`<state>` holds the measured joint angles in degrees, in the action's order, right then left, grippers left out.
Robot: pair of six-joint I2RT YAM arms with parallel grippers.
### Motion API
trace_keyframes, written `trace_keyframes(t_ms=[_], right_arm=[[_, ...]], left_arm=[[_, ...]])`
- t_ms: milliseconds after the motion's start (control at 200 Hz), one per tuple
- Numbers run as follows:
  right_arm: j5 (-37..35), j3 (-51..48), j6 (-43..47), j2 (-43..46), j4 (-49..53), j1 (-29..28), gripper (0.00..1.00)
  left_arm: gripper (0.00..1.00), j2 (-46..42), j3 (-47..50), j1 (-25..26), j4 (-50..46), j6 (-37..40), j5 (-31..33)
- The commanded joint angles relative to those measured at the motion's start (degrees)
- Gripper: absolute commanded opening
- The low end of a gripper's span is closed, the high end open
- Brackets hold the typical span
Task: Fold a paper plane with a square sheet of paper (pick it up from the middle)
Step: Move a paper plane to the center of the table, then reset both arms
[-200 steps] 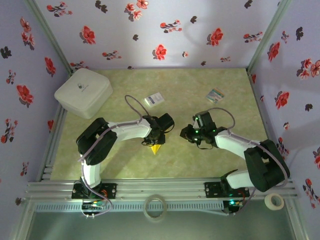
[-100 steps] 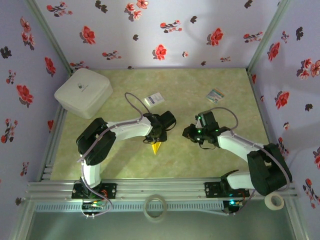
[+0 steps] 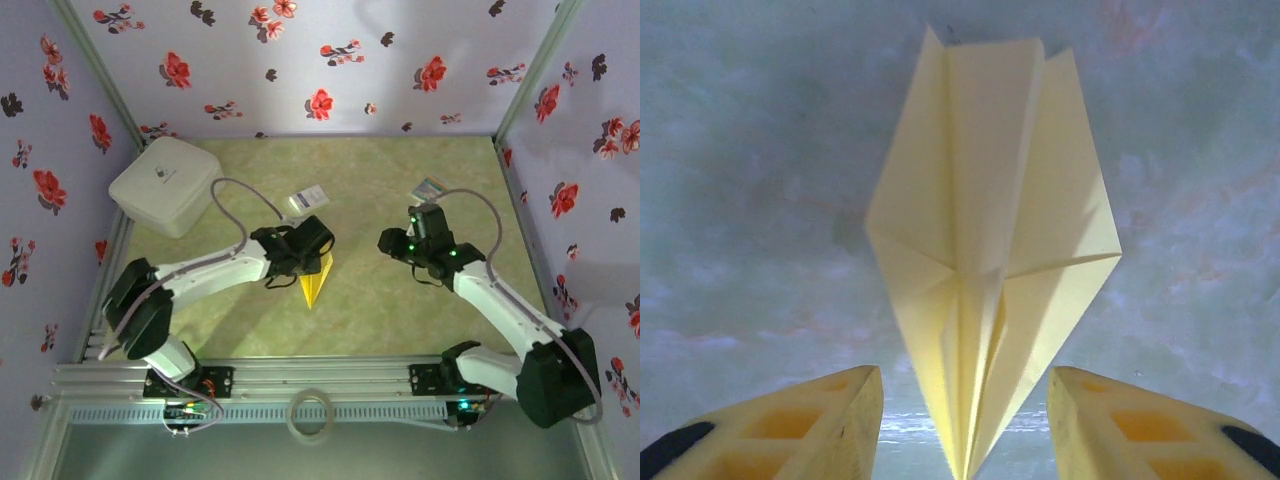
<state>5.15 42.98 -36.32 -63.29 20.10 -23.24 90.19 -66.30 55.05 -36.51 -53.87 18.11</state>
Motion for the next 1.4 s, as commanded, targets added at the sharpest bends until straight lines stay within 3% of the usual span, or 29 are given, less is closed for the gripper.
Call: trace_keyframes(t_ms=[0, 145, 205, 340, 430, 555, 680, 815, 1015, 1160, 1285, 1335, 1365, 1395], right_arm=[[-14.5, 1.8, 4.6, 3.5, 4.8, 0.4, 0.52], [-32.0, -1.3, 9.0, 7.0, 1.6, 0.5, 0.70], [-37.4, -5.1, 14.5, 7.7, -5.0, 0.6, 0.71], [-48.3, -14.4, 26.5, 6.8, -24.7, 1.4, 0.78], [-47.0, -19.9, 32.9, 3.7, -38.0, 3.7, 0.78], [-41.8, -19.1, 33.5, -1.5, -39.2, 6.9, 0.79], [-36.9, -18.7, 32.0, -7.4, -44.0, 10.1, 0.79], [-32.2, -18.8, 30.9, -14.2, -52.9, 12.3, 0.79], [-27.2, -15.7, 36.1, -19.3, -55.2, 13.9, 0.76], [-25.9, -22.8, 33.6, -22.8, -72.4, 17.4, 0.78], [-19.6, -24.6, 34.0, -27.8, -81.5, 19.1, 0.78], [-21.0, -22.6, 33.0, -25.5, -74.2, 19.1, 0.80], [-21.2, -21.3, 32.2, -25.0, -70.2, 19.3, 0.97], [-20.6, -21.5, 32.1, -25.8, -71.7, 19.8, 0.99]], left_arm=[[0.48, -4.9, 3.8, -1.8, 1.5, 4.4, 5.7], [0.54, -12.6, 11.1, -5.8, 4.9, 9.0, 8.5], [0.58, -15.9, 14.4, -8.3, 6.9, 11.4, 9.1], [0.78, -22.7, 20.9, -15.0, 12.7, 19.1, 9.3], [0.91, -26.9, 25.5, -20.1, 17.7, 24.0, 10.0], [0.99, -31.4, 31.0, -27.0, 23.3, 29.8, 10.9], [1.00, -32.9, 35.4, -33.5, 29.9, 35.9, 10.3], [1.00, -31.8, 35.2, -39.4, 31.8, 37.5, 8.3], [1.00, -29.2, 37.1, -41.1, 41.5, 48.4, 7.3], [1.00, -24.9, 39.5, -43.1, 49.6, 50.6, 5.2], [1.00, -20.9, 42.0, -44.6, 59.6, 51.5, 2.1], [1.00, -19.1, 43.4, -45.2, 65.0, 51.7, 0.9], [1.00, -17.8, 44.3, -45.6, 68.4, 51.6, -0.4], [1.00, -16.6, 44.9, -46.3, 71.5, 51.7, -2.1]])
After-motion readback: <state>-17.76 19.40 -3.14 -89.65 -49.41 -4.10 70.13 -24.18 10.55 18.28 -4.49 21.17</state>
